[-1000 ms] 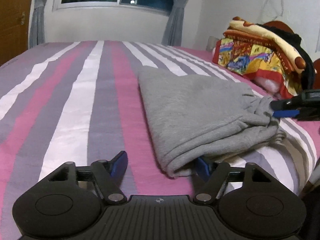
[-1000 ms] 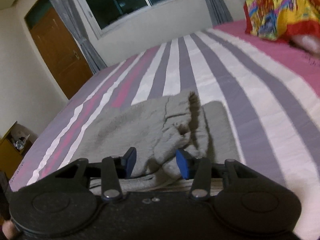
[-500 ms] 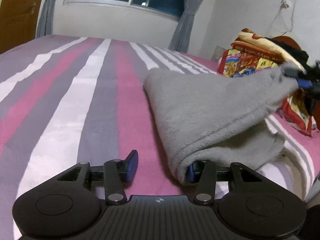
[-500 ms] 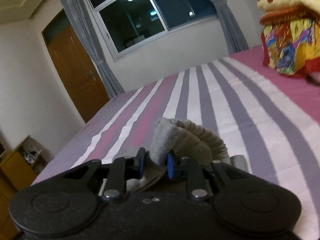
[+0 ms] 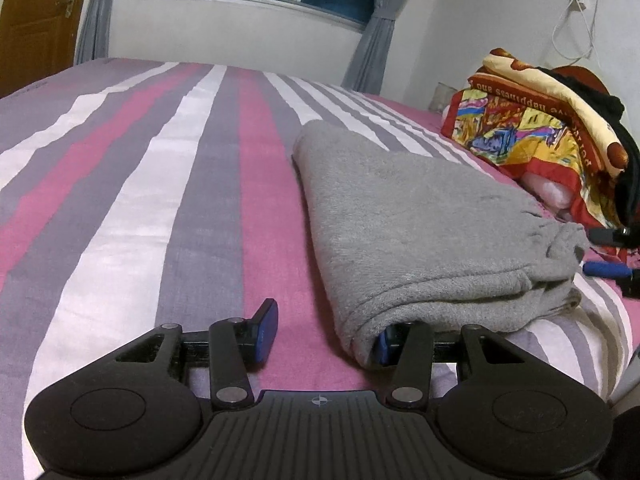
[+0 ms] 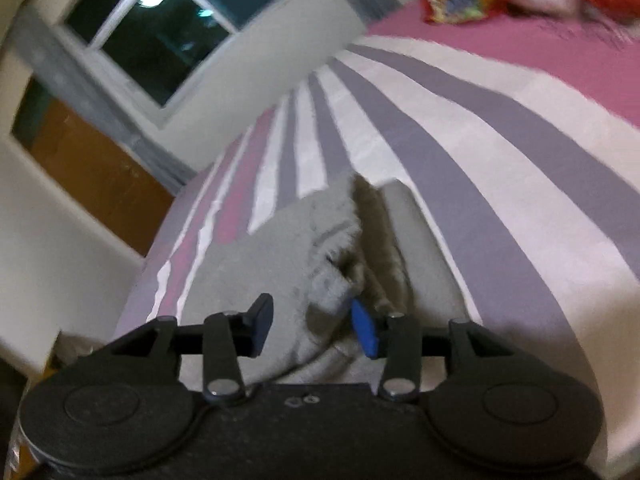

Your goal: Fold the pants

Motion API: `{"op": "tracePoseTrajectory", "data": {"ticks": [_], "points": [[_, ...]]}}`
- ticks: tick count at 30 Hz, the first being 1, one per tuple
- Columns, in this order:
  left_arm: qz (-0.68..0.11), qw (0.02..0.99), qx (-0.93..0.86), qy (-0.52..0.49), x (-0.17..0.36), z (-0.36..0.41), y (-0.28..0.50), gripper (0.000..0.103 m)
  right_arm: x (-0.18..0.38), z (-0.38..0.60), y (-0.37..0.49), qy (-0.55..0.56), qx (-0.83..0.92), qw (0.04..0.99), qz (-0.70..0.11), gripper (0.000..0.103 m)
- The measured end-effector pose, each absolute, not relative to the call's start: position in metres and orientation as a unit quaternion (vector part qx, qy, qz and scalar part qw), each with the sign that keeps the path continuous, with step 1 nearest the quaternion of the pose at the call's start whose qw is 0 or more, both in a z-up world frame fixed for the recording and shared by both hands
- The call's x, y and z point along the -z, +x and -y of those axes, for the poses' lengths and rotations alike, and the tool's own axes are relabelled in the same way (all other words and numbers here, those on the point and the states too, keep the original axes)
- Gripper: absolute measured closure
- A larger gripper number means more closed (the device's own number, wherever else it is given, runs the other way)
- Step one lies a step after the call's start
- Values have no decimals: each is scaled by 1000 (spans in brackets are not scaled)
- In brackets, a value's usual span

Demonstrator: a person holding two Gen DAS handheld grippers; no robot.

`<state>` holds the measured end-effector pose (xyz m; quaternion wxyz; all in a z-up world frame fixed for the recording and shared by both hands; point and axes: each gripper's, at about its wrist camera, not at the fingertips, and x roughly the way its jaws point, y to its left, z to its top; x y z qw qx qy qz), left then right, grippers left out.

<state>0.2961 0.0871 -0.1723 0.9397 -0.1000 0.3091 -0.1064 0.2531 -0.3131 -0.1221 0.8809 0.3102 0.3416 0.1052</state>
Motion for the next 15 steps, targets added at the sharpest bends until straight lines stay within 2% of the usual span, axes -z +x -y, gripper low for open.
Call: {"op": "tracePoseTrajectory", "data": {"ticks": [5, 7, 10, 13, 15], "points": [[-309, 940, 106, -99, 172, -86, 296, 55, 136, 312, 267, 359, -81, 853, -371, 40], [-309, 940, 106, -100, 172, -86, 296, 55, 140, 309, 277, 375, -85, 841, -380, 38], [-310, 940, 106, -101, 172, -85, 296, 55, 146, 299, 296, 359, -71, 834, -413, 41], [-311, 937, 109, -114, 165, -84, 296, 55, 140, 285, 307, 314, -68, 847, -424, 60], [-309, 939, 113, -94, 162, -81, 297, 55, 123, 274, 306, 265, -80, 872, -403, 64]]}}
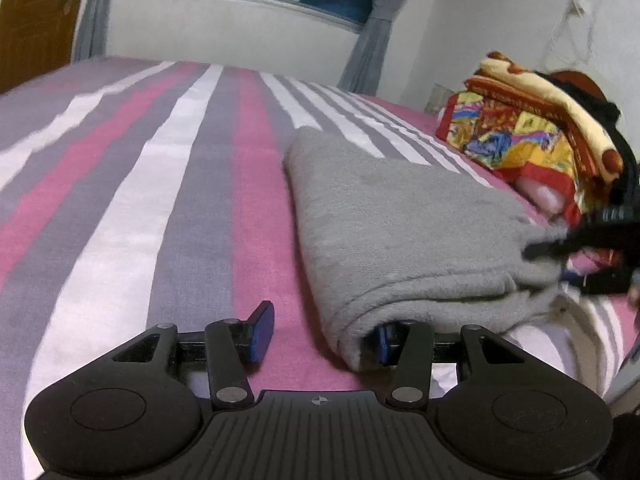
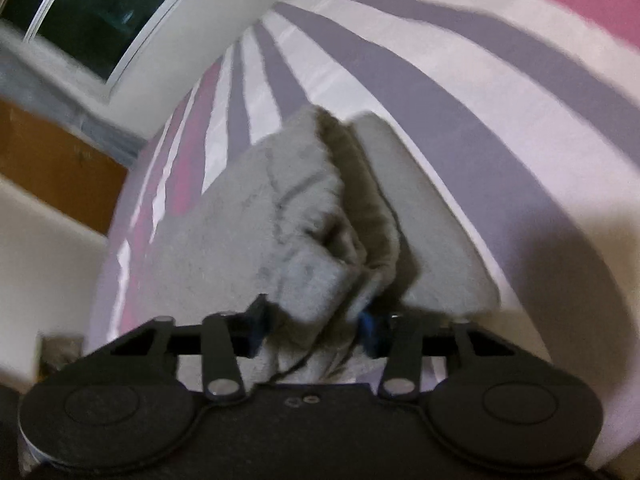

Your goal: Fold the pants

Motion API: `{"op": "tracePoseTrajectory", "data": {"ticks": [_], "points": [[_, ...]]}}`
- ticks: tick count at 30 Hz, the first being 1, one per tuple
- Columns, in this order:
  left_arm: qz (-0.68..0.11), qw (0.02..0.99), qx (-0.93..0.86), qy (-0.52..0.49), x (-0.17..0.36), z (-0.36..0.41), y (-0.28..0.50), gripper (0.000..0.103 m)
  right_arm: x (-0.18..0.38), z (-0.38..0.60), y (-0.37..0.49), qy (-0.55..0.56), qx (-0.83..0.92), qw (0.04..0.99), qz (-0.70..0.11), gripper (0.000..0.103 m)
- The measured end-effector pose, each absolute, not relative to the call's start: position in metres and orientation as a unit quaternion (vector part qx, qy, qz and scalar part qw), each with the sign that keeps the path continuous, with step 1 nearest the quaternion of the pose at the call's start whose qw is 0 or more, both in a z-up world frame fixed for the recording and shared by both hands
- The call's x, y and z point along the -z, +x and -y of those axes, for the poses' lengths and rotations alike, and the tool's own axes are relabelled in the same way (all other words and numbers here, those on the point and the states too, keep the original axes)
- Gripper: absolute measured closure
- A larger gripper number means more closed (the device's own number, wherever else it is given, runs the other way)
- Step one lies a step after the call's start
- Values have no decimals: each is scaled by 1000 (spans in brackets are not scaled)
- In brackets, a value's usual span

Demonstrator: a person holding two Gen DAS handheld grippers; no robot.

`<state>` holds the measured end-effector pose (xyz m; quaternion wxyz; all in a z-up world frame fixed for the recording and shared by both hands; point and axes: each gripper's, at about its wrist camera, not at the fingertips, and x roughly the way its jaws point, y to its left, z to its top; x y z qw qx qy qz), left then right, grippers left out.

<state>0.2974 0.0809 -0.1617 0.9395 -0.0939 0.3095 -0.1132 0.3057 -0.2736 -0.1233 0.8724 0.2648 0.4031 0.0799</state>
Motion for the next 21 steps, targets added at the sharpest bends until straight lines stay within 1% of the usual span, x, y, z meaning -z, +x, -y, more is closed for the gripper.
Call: {"op": "tracePoseTrajectory", "data": {"ticks": [4, 9, 10, 11, 12, 13, 15, 16, 17, 19, 21], "points": [[-301, 944, 107, -80, 158, -79, 298, 55, 81, 258, 303, 219, -125, 904, -345, 67], [-208, 965, 93, -128, 142, -86, 279, 54, 29, 252, 289, 206, -188, 928, -248, 68], [-197, 967, 95, -132, 140, -85, 278, 54, 26, 255, 285, 204, -194, 931, -231, 68], [-203, 966, 95, -131, 141, -82, 282, 51, 27, 259, 283, 205, -191, 934, -224, 68], [-217, 963, 93, -126, 142, -79, 287, 43, 32, 264, 282, 206, -181, 935, -223, 68], [-225, 963, 90, -121, 145, -76, 290, 41, 44, 271, 284, 209, -161, 936, -233, 68], [-264, 956, 76, -105, 157, -71, 300, 33, 81, 286, 301, 234, -116, 919, -296, 68], [-291, 949, 70, -100, 164, -69, 306, 33, 102, 294, 310, 241, -84, 902, -348, 68], [-288, 949, 72, -106, 167, -71, 305, 33, 122, 300, 315, 251, -65, 883, -391, 68], [-287, 948, 74, -113, 166, -73, 303, 33, 136, 305, 310, 261, -77, 880, -388, 68], [-274, 951, 79, -121, 161, -75, 299, 33, 134, 303, 305, 250, -82, 886, -381, 68]]}}
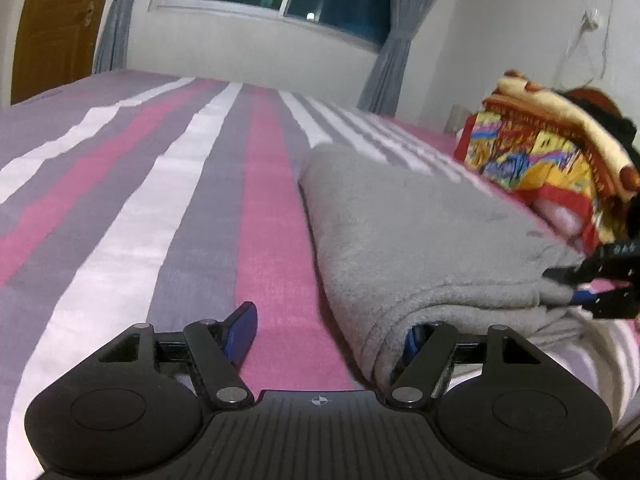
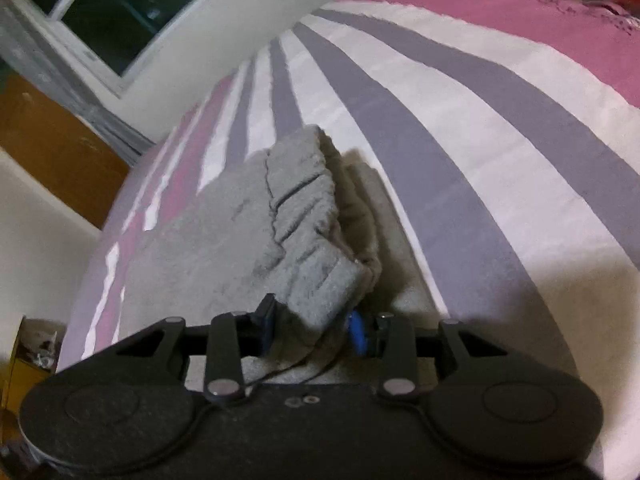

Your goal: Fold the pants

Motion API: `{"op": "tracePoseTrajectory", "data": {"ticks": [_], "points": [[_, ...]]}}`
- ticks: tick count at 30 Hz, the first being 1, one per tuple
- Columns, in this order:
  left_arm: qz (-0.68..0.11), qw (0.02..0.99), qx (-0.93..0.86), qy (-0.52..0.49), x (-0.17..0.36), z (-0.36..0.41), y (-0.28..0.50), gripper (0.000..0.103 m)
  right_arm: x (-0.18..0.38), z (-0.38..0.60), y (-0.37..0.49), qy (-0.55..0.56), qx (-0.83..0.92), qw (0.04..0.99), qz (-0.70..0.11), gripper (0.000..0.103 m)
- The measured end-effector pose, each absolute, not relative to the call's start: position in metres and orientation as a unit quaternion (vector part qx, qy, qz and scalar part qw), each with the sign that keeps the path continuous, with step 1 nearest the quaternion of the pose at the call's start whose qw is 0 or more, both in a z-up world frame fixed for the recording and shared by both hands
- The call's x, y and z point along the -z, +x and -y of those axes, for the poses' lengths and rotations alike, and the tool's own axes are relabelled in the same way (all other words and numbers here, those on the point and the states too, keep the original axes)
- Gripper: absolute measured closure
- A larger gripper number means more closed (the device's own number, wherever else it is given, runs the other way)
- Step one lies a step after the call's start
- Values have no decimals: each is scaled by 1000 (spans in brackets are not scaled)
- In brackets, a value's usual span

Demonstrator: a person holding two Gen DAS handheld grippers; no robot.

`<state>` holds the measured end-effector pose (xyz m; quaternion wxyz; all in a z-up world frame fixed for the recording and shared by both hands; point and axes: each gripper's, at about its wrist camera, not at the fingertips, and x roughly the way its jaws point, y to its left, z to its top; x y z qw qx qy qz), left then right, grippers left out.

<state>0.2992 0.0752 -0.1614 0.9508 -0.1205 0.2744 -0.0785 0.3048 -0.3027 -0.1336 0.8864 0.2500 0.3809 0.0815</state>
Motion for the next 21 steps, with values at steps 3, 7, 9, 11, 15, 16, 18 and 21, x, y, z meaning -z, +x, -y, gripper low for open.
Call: {"op": "tracePoseTrajectory", "data": {"ticks": [3, 7, 9, 11, 15, 16, 18, 21], "points": [[-240, 958, 79, -134, 147, -75, 297, 34, 113, 297, 304, 249, -97, 898, -350, 68], [-227, 957, 88, -154, 138, -72, 303, 34, 93, 309, 298, 280, -109, 905, -301, 68], [-247, 957, 88, -125, 147, -62, 308, 34, 108, 320, 300, 294, -91, 895, -322, 68], [-302, 944, 84, -100, 165, -55, 317, 32, 140, 325, 310, 292, -59, 871, -391, 69], [-284, 950, 78, -104, 164, -57, 307, 32, 151, 331, 301, 308, -72, 868, -382, 68], [-269, 954, 82, -105, 160, -56, 303, 32, 149, 331, 298, 298, -72, 872, -381, 68], [-248, 959, 85, -109, 153, -58, 297, 32, 144, 333, 294, 299, -76, 876, -371, 68], [-263, 957, 79, -97, 155, -60, 301, 32, 136, 336, 291, 301, -87, 883, -350, 69]]}}
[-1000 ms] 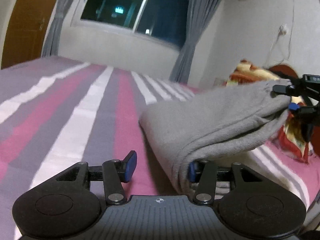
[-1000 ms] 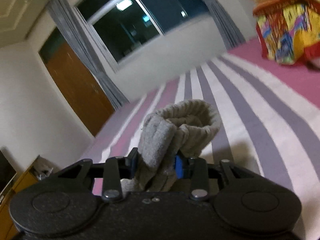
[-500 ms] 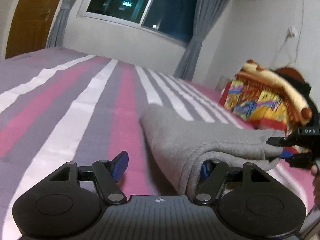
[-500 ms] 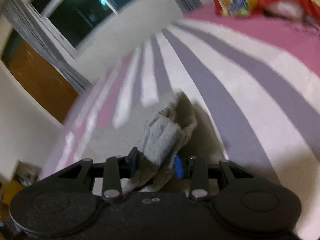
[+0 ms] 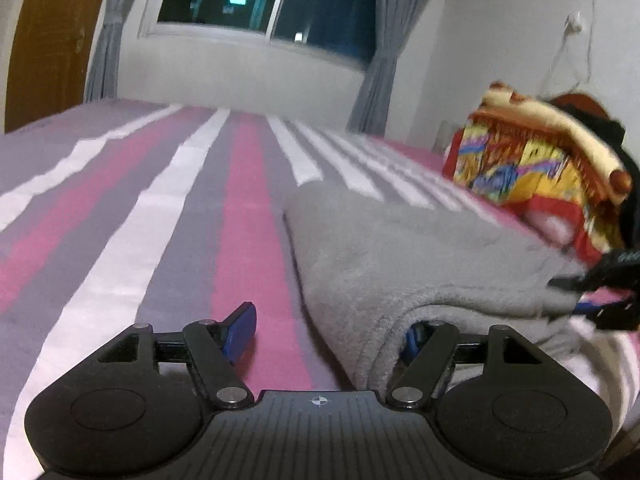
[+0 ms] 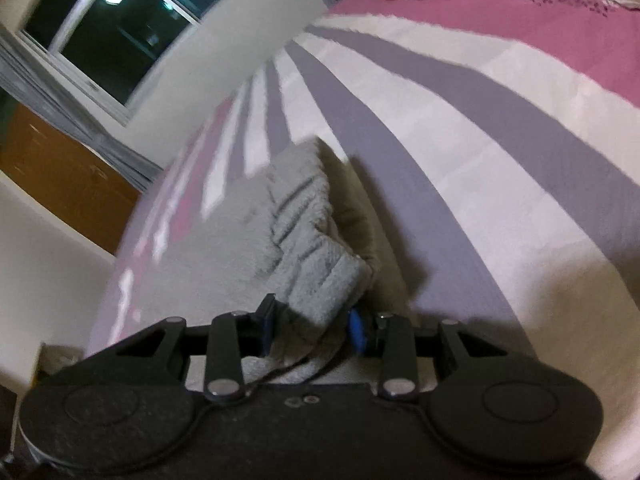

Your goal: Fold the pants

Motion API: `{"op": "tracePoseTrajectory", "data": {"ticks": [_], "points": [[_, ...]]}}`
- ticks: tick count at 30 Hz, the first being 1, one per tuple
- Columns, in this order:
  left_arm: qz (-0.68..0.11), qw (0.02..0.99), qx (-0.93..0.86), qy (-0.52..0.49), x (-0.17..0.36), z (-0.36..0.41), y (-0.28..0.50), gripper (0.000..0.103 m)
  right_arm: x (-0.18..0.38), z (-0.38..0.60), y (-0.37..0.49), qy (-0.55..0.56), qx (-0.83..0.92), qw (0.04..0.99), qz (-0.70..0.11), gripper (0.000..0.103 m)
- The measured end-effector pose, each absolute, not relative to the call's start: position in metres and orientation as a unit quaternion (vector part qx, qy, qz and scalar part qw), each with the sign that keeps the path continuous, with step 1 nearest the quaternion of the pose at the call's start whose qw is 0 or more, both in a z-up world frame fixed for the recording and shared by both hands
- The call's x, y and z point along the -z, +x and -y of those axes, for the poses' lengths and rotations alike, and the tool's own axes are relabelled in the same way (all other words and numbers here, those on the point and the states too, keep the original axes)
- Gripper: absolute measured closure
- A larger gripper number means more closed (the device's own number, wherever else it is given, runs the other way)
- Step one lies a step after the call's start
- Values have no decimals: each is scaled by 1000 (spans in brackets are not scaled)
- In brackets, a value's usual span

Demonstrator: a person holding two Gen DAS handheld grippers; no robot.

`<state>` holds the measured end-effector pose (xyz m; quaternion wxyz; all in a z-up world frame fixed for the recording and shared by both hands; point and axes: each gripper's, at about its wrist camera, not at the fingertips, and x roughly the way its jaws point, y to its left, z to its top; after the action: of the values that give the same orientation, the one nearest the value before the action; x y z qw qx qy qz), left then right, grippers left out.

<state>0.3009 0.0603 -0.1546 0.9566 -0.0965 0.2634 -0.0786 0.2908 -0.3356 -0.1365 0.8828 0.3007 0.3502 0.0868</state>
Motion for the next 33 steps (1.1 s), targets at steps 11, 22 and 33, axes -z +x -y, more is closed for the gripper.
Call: {"op": "tracePoseTrajectory", "data": {"ticks": [11, 22, 33], "points": [[-291, 949, 68, -98, 159, -64, 308, 35, 134, 330, 278, 281, -94, 891, -344, 69], [-302, 946, 69, -91, 168, -66, 305, 31, 152, 334, 278, 312, -75, 877, -358, 70], [-285, 951, 97, -74, 137, -77, 271, 30, 124, 351, 254, 276, -57, 913, -294, 64]]}}
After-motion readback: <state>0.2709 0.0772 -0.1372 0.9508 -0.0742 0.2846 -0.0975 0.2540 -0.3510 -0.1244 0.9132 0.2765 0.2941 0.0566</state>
